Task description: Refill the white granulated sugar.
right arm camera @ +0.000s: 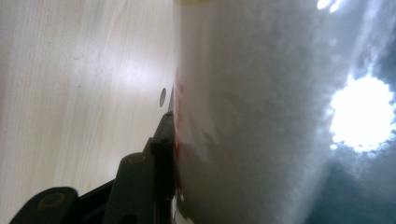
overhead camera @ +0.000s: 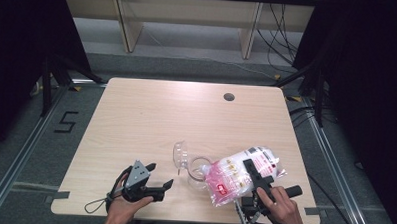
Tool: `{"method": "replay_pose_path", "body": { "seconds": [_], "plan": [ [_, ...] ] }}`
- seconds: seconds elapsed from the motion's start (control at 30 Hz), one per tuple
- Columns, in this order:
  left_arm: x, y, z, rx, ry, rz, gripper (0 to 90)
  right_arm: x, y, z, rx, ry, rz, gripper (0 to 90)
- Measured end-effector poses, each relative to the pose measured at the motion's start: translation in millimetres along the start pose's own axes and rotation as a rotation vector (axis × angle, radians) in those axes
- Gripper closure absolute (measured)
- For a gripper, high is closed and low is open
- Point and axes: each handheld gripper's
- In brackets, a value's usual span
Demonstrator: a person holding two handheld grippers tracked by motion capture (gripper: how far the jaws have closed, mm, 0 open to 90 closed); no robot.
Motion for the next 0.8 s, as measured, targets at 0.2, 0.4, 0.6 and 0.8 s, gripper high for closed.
{"method": "replay_pose_path", "body": {
  "seconds": [0.2,0.4,0.6,0.8],
  "plan": [
    [-0.2,-0.2,0.5,0.002,0.001,-0.001,18.0,-0.1,0.7,0.7,-0.008,0.028,-0.011,56.7],
    [0.0,-0.1,0.5,0.002,0.0,0.0,18.0,-1.0,0.2,3.1,-0.026,0.071,-0.011,57.0],
    [0.2,0.0,0.1,0.003,-0.002,0.001,18.0,-0.2,0.2,3.6,-0.025,0.066,-0.023,57.3],
    [0.0,-0.6,-0.3,-0.002,-0.002,0.004,18.1,-0.3,0.1,2.8,-0.022,0.056,-0.025,57.7]
  ]
}}
Point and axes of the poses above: each handheld gripper's, and its own axes: y roughly backward along the jaws, x roughly out of its top, z roughly to its right, and after that the axes turned 10 degrees about x, right-handed
